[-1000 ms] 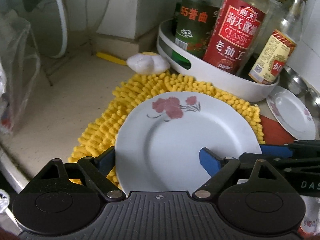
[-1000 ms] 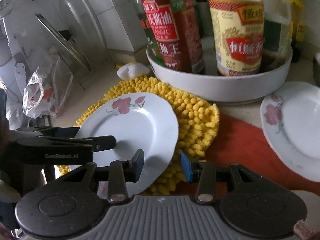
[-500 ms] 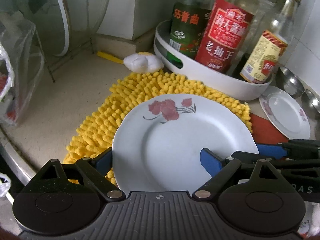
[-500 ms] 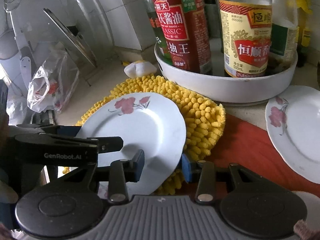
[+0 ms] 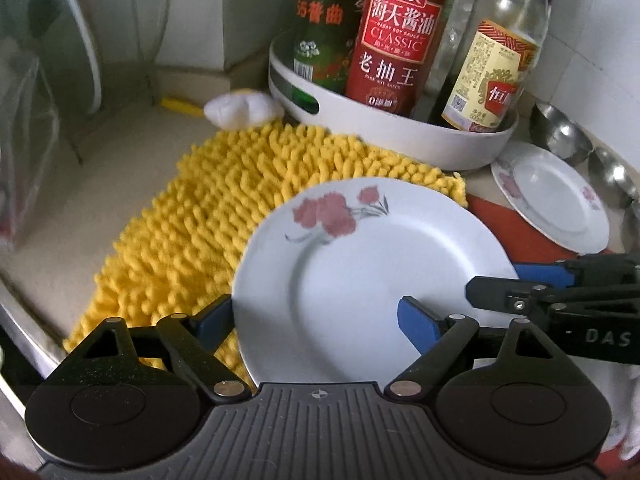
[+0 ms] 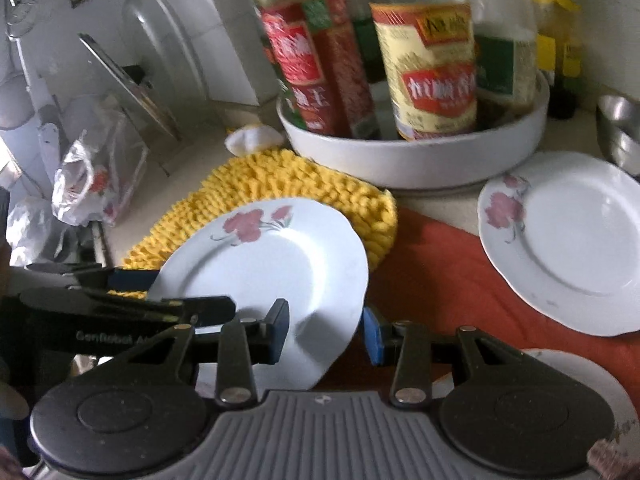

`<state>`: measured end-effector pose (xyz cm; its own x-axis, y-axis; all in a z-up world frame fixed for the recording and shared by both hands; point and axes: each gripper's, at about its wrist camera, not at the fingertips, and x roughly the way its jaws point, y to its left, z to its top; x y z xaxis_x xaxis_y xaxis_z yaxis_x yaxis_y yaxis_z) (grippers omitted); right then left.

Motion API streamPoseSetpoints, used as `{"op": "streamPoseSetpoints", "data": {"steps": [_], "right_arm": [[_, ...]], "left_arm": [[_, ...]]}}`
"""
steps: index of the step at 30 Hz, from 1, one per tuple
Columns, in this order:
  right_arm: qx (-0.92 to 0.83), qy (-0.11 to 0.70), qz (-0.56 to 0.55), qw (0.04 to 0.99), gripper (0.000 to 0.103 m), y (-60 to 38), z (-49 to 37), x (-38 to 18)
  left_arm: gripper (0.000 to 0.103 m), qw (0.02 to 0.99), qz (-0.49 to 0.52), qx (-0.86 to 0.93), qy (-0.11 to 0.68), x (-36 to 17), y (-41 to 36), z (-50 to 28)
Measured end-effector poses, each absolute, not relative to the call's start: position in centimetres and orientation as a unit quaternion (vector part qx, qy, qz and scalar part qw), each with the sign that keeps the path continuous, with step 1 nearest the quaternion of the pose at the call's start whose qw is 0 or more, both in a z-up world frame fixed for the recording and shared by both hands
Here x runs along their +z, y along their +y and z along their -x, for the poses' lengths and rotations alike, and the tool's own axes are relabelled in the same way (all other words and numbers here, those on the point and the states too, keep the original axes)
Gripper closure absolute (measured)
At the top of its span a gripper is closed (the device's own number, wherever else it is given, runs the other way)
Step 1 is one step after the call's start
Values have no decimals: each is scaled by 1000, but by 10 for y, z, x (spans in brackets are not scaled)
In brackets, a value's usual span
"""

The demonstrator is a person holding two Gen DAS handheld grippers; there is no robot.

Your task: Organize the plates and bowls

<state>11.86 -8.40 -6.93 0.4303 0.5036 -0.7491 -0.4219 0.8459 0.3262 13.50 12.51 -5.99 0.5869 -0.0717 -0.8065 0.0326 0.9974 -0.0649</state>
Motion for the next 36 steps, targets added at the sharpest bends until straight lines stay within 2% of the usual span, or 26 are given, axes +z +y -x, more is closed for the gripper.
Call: {"op": "streamPoseSetpoints", "data": {"steps": [3,7,21,36], "right_arm": [[278,451,-46,847,67,-87,-119,-69],[275,458,-46,844,66,-85,-123,-74],[267,464,-71,842,67,-97,-122,-62],[202,430,-112,873,67,-179,-83,-27]], "left_arm": [[3,894,4,-15,447,-64,126,-142],[9,892,18,-31,451,-65,123,-144],[10,901,8,-30,433,-35,106,-141],[10,900,-33,-133,414,-18,19,-134]]}}
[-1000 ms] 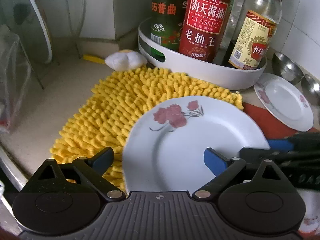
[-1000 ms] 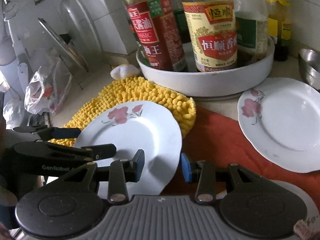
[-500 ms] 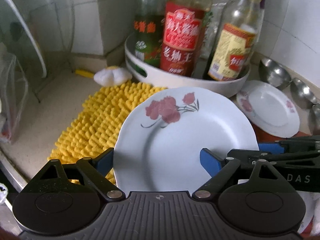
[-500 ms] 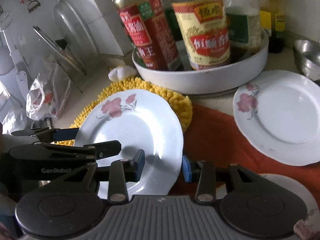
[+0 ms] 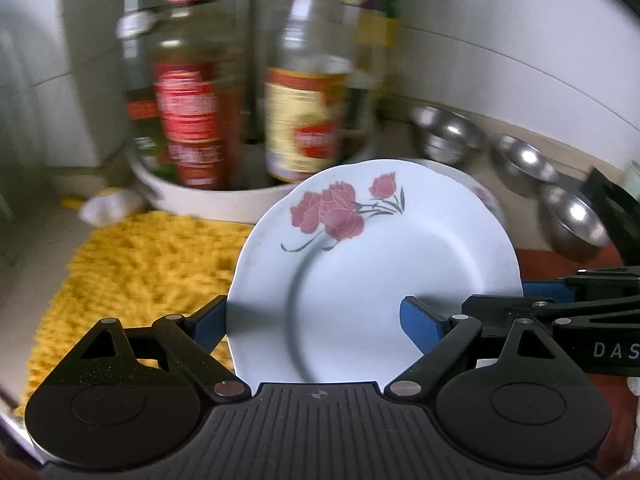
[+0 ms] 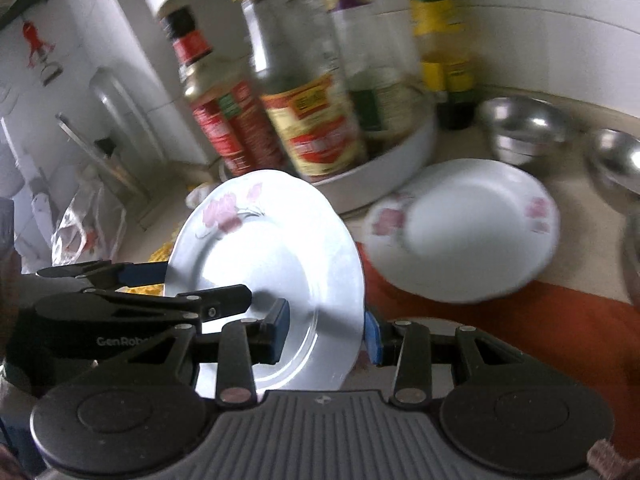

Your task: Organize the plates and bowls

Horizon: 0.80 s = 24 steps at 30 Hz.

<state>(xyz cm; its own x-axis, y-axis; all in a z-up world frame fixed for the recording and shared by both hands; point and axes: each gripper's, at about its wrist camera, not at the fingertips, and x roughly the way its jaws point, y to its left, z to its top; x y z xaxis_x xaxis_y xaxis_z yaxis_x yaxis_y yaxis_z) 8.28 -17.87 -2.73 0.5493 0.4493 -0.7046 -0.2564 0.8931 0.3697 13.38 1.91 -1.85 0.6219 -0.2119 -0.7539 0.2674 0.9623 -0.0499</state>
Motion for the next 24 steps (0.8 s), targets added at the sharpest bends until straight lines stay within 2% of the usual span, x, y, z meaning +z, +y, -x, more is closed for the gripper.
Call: {"op": "streamPoseSetpoints", "data": {"steps": [11,21,24], "right_arm": [[127,459,-139,868,67,-250,-32,-42],[127,493,-131,851,66,-266,-15,-63],[133,493,-123,851,65,-265,-14,-64]], "left_arm": [[10,870,-70,-193,448,-43,-47,-108],[10,863,-55,-180,468,-53,-53,-100],[15,865,-51,-177,467,-51,-51,-98]]}}
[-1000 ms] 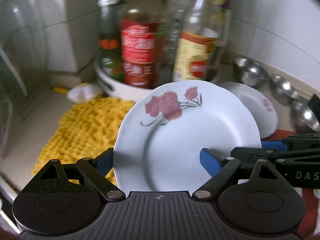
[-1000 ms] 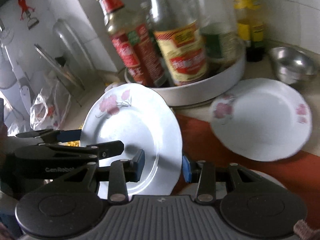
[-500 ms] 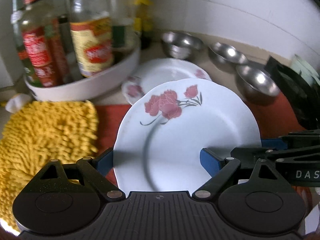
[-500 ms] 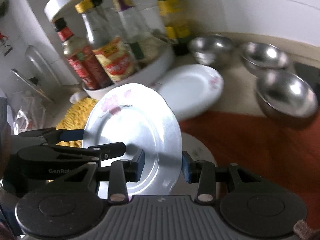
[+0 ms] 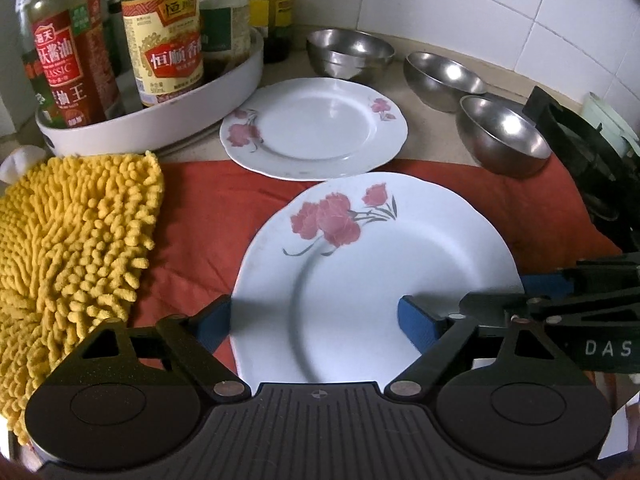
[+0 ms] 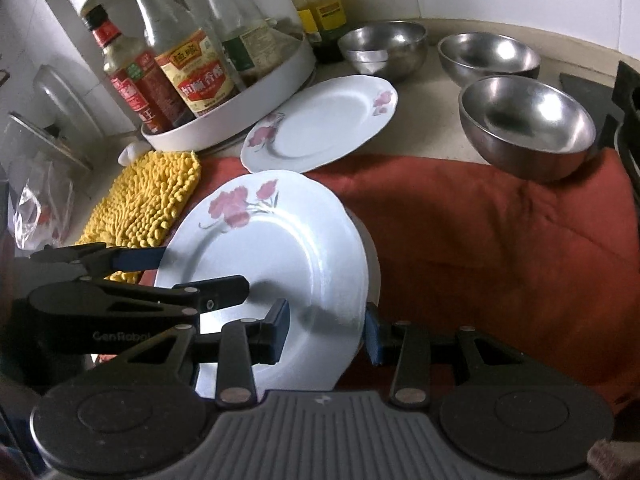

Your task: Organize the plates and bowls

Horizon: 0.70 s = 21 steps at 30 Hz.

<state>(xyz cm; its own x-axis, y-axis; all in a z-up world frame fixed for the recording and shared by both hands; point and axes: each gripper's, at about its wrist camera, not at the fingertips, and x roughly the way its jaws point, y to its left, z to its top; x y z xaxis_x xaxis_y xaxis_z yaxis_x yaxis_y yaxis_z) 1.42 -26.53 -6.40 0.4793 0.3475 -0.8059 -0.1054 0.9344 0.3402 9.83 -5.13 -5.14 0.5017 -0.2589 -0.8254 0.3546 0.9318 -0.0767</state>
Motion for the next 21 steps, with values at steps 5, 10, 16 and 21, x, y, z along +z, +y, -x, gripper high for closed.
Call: {"op": "streamPoseSetpoints", "data": {"steps": [5,10,16,21], "right_arm": [[123,472,-108,866,63,-270,-18,-58],[114,407,-82,902,62,-276,-16,-34],[99,388,-86,912,62,-285,-20,-26],[91,390,-90,912,62,-287,-26,-27]], "left_arm": [[15,886,-44,-164,432,-33,-44,-97],[14,900,-38,-146,409,-18,-37,-103],[13,907,-41,-138,397,-12,-35,-109],[11,907,-45,-133,397,-13,-38,-121]]}}
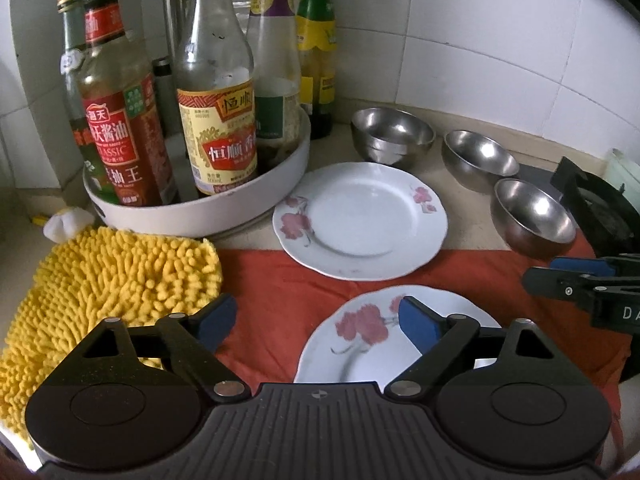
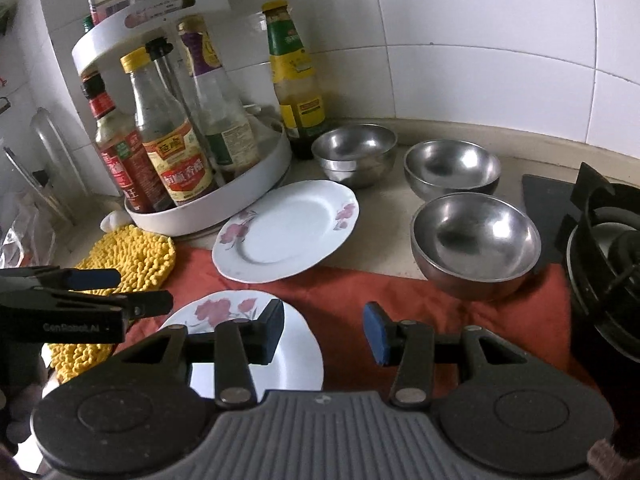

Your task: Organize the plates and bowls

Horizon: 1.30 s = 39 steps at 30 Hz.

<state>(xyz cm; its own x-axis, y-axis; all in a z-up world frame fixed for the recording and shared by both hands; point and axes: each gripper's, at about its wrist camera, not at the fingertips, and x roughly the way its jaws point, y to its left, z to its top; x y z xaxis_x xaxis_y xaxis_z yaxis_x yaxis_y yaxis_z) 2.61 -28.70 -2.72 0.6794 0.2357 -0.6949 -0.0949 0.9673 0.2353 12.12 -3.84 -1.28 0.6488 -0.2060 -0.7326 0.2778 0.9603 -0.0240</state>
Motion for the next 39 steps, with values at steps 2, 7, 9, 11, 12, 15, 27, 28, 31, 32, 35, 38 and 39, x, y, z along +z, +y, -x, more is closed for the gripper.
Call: {"op": "streamPoseSetpoints", "data": {"steps": [2,7,9,11,12,15,27,28,31,32,35,38,39], "right_arm": [[89,391,-88,912,62,-286,-32,-28],[86,388,-86,913,60,-284,-50,-27],[87,388,-83,914,59,-282,-57,-27],[87,390,-82,913,58,-281,-65,-29],[87,391,-81,913,58,-280,-70,-30],[84,394,-77,912,57,-278,-84,-32],[78,421,-74,901,54,-273,-145,-51],[79,424,-74,899,54,-273,-150,-53],[81,432,-73,895,54,-273,-163,-60],[81,435,-72,894,54,-274,-166,-61],[82,442,-72,890,53,-275,-175,-67],[82,449,-73,887,53,-276,-182,-73],[82,452,-74,885,53,-276,-184,-75]], "left_arm": [[10,908,-44,-134,395,-12,-39,-127],[9,905,-47,-124,403,-15,-42,-142],[9,903,-48,-122,408,-18,-43,-149],[8,902,-48,-124,411,-21,-44,-154],[8,901,-49,-123,413,-22,-45,-157],[7,897,-46,-121,423,-28,-46,-169],[6,881,-31,-125,454,-49,-50,-212],[6,880,-29,-126,458,-51,-50,-215],[6,876,-24,-128,464,-56,-52,-222],[6,875,-22,-129,467,-57,-52,-225],[6,871,-18,-133,473,-62,-55,-233],[6,867,-21,-135,479,-66,-58,-240],[6,866,-21,-136,481,-68,-60,-242]]}}
